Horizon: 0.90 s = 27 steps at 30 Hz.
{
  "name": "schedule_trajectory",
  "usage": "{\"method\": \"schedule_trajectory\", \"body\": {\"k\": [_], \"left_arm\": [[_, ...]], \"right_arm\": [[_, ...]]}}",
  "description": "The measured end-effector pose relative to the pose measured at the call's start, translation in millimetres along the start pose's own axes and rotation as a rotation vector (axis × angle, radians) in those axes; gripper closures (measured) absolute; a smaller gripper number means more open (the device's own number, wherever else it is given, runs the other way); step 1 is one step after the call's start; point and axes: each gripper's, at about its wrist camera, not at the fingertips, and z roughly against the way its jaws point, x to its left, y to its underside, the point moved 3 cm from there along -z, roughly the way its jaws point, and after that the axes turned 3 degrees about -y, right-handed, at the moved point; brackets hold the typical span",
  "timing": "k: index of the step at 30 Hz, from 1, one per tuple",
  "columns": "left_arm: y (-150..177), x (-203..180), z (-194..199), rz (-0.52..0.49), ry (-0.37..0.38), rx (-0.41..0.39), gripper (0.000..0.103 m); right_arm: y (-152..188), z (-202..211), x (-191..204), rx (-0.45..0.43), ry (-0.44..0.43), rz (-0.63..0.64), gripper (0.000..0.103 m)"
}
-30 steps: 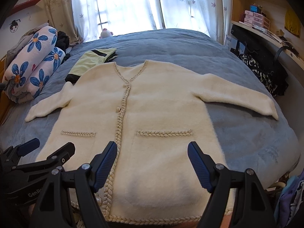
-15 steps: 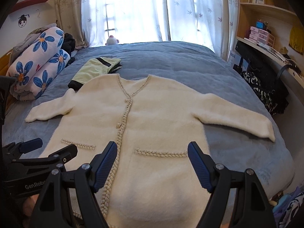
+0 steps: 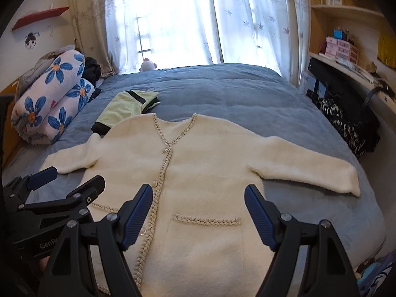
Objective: Fold large clothes
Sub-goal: 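Grasp the cuff of the cardigan sleeve with the right tool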
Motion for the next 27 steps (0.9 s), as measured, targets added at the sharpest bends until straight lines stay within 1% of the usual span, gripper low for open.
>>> {"method": "schedule_trajectory", "body": {"k": [3,7,9,11,14,19,22,24,27], "left_arm": [[-14,-13,-1,-0.011,0.042,-0.009,0.005],[-27,-28,-2,-0.016,0.101,-0.022,0.005],[-33,-37,-6,-0.029,0.118,-0.012,0.005],[-41,-50,-10,-0.053,0.123,-0.009,0.005],[-51,-69,-12,-0.078,0.128,-0.037,0.005],[-73,-101,-18,-0.083,0.172,-0.078,0.005],[-86,-123,-20,-0.101,0.168,-0.126,0.005],[-93,-139,-25,-0.114,0.151,-0.151,0.005],[-98,-157,-38,-0.111,0.161,-0.130,0.005]], "right_arm": [[-7,-4,-19,0.018,-0.014,-0.046,0.026],[-18,-3,-38,0.009,-0.020,-0.074,0.026],[-24,-2,-48,0.003,-0.060,-0.091,0.026],[-29,1,-58,-0.011,-0.071,-0.095,0.026],[-37,5,-77,-0.039,-0.011,-0.090,0.026],[-48,15,-120,-0.085,0.071,-0.110,0.026],[-52,21,-146,-0.118,0.114,-0.114,0.026],[-53,20,-169,-0.118,0.133,-0.147,0.026],[-51,11,-206,-0.087,0.124,-0.226,0.026]]}}
